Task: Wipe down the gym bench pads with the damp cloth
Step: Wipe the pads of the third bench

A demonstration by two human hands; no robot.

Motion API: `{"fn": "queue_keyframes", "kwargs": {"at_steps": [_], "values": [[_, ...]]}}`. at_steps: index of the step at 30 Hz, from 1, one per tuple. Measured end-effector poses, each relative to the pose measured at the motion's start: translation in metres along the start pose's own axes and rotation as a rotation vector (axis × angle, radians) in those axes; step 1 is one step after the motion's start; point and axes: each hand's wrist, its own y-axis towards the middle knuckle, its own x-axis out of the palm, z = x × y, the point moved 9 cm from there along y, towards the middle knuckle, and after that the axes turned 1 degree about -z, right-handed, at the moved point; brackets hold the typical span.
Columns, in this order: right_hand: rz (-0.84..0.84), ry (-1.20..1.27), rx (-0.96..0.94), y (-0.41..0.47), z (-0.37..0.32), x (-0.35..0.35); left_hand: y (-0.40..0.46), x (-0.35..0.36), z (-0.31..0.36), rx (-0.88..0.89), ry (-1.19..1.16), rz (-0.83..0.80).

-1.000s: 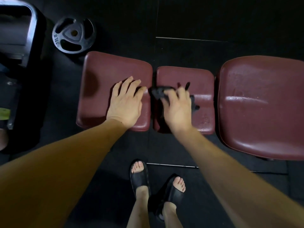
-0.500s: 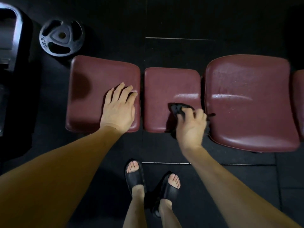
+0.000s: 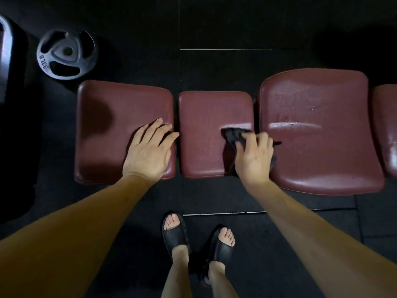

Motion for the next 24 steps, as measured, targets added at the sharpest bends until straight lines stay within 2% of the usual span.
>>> {"fn": "queue_keyframes", "kwargs": {"at_steps": [5,9,13,17,21,22,24], "values": [[0.016,0.001,0.079,0.070,-0.013,0.013,-0.001,0.001,0.000,-0.004,-0.007,0.037],[0.031,0.024,0.024,0.010,-0.001,-0.007,0.000,-0.001,-0.001,-0.009,-0.015,0.010],[-0.033,0.018,-0.036,-0.045,0.005,-0.011,0.000,0.001,-0.002,-0.024,-0.007,-0.002],[0.013,-0.020,-0.057,0.018,-0.007,0.004,0.000,0.001,-0.003,-0.026,-0.004,0.010],[0.077,-0.066,0.137,0.081,-0.026,0.013,0.001,0.001,-0.005,-0.053,0.004,-0.001],[0.074,-0.063,0.128,0.076,-0.031,0.013,0.001,0.001,-0.005,-0.059,0.010,-0.009],[0.011,-0.020,-0.027,0.040,-0.047,0.012,0.001,0.000,-0.007,-0.087,0.031,-0.024]]}}
